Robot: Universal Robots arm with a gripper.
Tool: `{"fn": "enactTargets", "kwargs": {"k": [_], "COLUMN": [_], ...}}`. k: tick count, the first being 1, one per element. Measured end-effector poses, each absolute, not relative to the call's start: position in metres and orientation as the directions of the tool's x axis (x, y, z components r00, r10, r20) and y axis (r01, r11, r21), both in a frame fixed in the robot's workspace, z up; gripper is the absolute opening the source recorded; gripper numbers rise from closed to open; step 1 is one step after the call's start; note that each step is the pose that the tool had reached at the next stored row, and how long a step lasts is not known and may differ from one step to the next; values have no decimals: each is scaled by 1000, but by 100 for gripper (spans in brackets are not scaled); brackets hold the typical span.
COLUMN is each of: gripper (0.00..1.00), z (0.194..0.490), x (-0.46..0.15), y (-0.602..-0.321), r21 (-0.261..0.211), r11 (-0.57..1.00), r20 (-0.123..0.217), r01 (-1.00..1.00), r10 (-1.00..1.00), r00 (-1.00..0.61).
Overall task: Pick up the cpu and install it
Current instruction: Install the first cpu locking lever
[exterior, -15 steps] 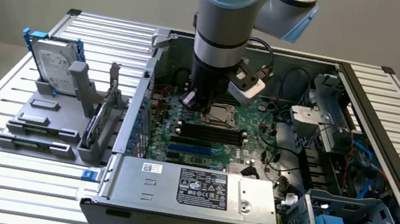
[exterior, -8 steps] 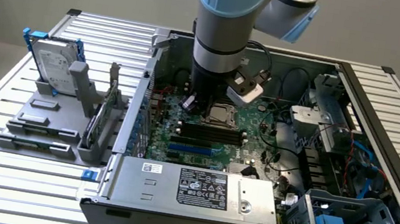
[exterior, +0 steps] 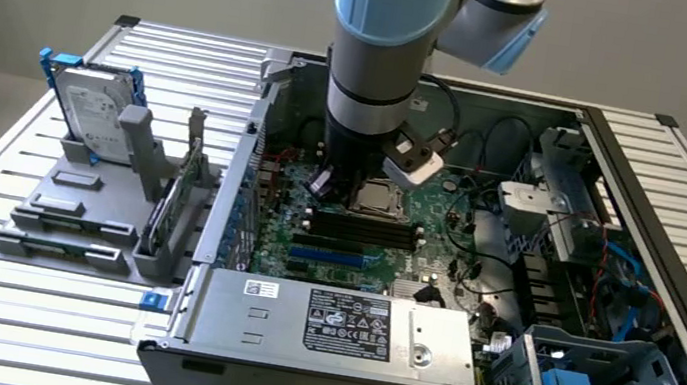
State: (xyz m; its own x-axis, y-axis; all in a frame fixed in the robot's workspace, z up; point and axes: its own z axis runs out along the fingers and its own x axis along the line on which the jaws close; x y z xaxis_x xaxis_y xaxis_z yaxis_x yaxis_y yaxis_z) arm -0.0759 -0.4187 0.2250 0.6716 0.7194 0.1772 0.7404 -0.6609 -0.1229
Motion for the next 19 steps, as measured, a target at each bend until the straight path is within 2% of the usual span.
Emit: {"fn": "enactTargets", "kwargs": {"k": [19], "gripper": [11], "z": [207], "x": [-80], "y": [-409], "r21": [-122], "r11": [-661], "r20": [176], "r01": [740], "r10": [720], "r00": [672]}}
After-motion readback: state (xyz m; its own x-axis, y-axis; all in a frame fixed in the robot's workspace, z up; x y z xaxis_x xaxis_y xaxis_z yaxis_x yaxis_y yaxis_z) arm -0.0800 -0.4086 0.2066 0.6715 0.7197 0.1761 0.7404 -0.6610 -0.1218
